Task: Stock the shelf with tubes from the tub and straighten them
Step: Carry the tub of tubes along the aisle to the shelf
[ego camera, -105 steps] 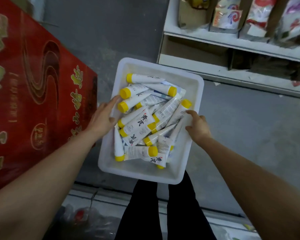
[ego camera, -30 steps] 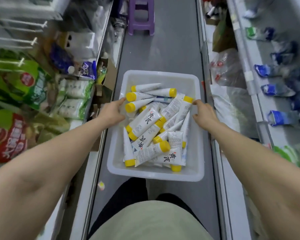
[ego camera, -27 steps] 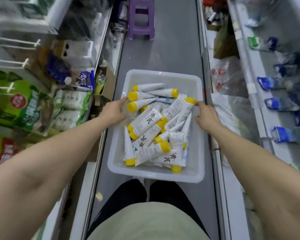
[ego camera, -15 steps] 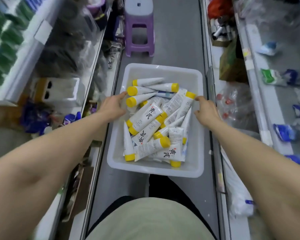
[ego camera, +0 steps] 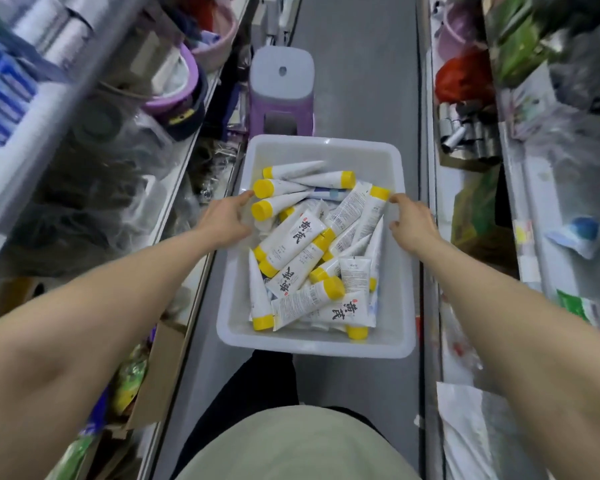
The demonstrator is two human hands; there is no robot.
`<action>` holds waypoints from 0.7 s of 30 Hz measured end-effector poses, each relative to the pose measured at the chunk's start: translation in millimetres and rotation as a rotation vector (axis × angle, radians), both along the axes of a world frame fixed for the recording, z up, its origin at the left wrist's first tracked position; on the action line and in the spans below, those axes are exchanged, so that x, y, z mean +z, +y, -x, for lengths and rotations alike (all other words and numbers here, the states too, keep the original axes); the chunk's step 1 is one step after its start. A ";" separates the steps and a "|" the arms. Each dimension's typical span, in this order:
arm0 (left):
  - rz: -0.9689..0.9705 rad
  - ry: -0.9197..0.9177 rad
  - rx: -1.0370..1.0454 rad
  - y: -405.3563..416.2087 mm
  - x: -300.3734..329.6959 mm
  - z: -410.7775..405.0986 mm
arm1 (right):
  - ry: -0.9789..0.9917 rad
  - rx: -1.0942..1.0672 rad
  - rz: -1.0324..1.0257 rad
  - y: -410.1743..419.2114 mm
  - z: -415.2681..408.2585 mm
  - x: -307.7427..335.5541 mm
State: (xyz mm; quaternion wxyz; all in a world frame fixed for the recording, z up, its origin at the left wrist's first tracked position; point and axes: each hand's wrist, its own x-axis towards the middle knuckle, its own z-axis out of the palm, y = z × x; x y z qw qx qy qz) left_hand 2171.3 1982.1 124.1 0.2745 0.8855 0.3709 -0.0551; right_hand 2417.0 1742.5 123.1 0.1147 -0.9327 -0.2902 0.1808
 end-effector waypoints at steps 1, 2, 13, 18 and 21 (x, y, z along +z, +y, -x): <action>-0.001 -0.003 0.002 20.3 -4.8 -20.8 | -0.003 -0.008 0.007 20.0 -19.9 -2.4; 0.000 -0.007 0.002 40.1 -9.2 -40.0 | -0.004 -0.013 0.016 38.2 -38.5 -4.1; -0.038 -0.004 0.043 258.3 -12.6 -249.5 | 0.054 0.012 0.028 258.0 -248.3 0.9; -0.036 0.019 0.087 340.6 -31.9 -331.2 | 0.067 0.048 0.080 358.2 -337.7 -11.1; -0.038 0.061 0.129 386.6 -43.7 -376.9 | 0.111 0.076 0.087 415.4 -392.5 -26.5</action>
